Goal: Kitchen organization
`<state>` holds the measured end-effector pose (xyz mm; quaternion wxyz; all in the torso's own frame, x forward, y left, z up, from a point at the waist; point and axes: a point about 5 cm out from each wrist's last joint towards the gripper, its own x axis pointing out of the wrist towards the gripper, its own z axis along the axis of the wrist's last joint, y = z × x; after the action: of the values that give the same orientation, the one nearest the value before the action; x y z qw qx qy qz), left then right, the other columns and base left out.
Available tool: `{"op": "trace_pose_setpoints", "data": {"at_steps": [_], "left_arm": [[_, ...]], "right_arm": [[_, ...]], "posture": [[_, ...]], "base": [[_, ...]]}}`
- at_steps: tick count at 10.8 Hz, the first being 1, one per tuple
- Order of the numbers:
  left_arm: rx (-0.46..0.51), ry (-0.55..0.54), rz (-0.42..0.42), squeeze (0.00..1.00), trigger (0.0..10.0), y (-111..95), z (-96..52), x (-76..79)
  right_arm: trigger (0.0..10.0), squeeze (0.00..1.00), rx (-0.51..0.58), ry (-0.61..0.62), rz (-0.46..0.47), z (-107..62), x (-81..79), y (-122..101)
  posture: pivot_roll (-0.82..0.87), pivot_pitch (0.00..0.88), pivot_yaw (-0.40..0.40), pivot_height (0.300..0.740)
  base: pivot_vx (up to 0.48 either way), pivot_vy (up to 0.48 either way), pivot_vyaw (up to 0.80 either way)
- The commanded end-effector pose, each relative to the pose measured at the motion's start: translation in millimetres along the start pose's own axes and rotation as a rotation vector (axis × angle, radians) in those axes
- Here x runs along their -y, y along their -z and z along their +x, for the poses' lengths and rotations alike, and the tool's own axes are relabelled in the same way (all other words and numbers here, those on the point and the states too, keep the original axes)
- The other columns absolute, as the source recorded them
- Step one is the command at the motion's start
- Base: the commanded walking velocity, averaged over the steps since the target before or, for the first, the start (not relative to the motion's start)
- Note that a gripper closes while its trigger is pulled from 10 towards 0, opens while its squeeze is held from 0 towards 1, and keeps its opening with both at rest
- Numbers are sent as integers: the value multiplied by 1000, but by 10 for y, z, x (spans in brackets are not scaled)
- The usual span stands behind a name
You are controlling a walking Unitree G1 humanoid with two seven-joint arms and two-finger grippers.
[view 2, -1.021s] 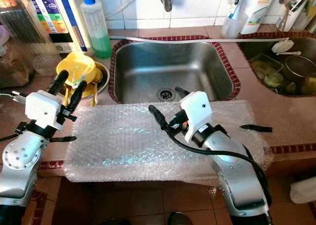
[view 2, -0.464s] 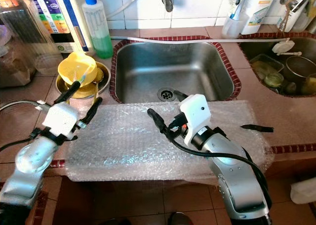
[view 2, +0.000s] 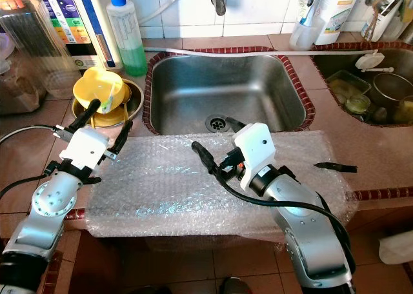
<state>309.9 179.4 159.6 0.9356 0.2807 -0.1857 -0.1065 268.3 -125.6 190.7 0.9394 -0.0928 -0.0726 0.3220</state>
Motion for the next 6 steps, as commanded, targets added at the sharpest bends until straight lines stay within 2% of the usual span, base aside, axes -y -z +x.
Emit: {"op": "trace_pose_setpoints", "data": {"at_steps": [1,4,6], "left_arm": [[6,-13,6,0,10000,-2,13,-10],[18,-37,-36,0,10000,-62,45,-49],[3,-32,-34,0,10000,-46,57,-21]], "right_arm": [[10000,0,-5,-7,-11,-18,-26,-8],[10000,0,-3,-5,-12,-7,-37,-10],[10000,0,-2,-6,-10,-4,-46,-3]], "posture": [[-213,177,20,740],[-213,178,25,740],[-207,176,25,740]], "base": [[0,0,0],[0,0,0],[0,0,0]]}}
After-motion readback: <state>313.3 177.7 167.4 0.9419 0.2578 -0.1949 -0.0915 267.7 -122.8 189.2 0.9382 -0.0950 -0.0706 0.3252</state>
